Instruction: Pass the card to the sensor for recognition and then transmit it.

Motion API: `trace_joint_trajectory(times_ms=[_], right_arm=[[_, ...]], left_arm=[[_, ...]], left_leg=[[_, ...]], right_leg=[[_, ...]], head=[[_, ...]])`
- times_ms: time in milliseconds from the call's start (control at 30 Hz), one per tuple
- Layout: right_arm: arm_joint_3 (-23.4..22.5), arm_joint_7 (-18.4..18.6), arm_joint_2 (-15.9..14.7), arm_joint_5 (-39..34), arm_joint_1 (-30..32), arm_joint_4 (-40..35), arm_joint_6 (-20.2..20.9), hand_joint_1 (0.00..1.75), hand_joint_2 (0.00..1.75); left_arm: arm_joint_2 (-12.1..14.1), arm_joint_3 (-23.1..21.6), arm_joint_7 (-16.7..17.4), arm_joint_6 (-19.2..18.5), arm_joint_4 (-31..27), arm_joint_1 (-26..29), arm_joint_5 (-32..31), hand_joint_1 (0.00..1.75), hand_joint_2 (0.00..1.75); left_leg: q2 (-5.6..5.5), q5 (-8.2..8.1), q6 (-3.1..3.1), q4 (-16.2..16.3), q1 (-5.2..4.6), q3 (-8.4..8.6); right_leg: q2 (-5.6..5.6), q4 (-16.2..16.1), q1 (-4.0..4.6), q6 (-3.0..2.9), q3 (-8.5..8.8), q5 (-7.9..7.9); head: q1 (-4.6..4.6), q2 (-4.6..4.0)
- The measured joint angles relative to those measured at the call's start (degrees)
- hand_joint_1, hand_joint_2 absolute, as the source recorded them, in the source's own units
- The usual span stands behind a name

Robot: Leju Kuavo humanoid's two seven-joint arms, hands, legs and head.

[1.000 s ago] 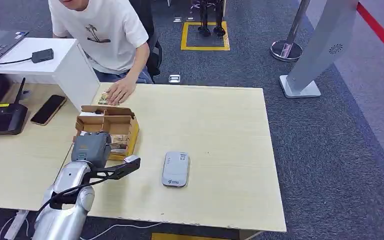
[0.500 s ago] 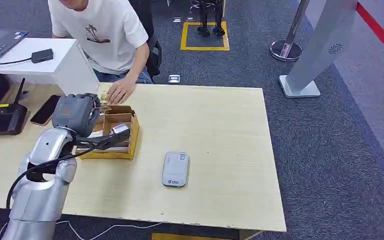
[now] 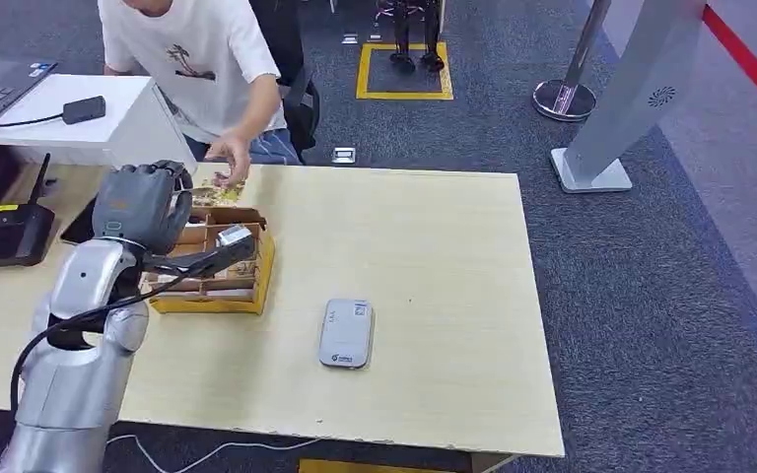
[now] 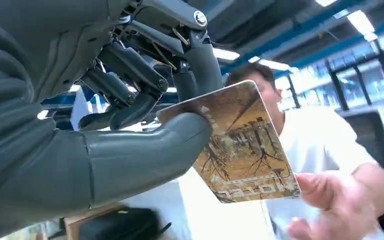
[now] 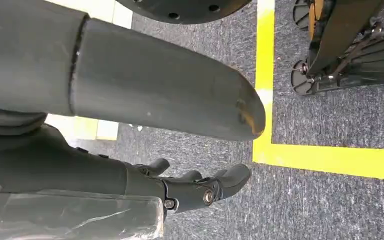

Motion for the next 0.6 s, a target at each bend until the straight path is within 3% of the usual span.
trace_joint_trajectory(times_ms=[133,267,600], right_arm=[[0.0,0.6,0.4,0.1,0.0,0.0,-0.4,0.0,0.0],[0.0,0.7,0.8,0.2,0.0,0.0,-0.7,0.0,0.0],[0.0,1.2,0.8,0.2,0.0,0.0,-0.7,0.0,0.0]], left_arm=[[-5.6,4.5,3.3,3.1,-2.6,1.6,-2.9,1.75,1.75],[-9.0,10.8,2.7,4.1,-2.8,2.3,-7.2,1.75,1.75],[-12.8,19.3,1.5,4.5,-2.4,3.2,-8.5,1.75,1.75]], left_leg=[[-0.01,-0.01,0.01,0.0,-0.01,-0.04],[0.01,-0.02,0.02,0.0,-0.01,-0.03],[-0.01,-0.01,0.01,0.0,0.0,-0.03]], right_leg=[[-0.01,0.0,0.0,0.01,0.0,-0.01],[0.01,0.0,-0.01,0.01,-0.02,-0.01],[-0.01,0.0,0.0,0.01,-0.02,-0.01]], head=[[0.02,0.0],[0.0,0.0],[0.02,0.0]])
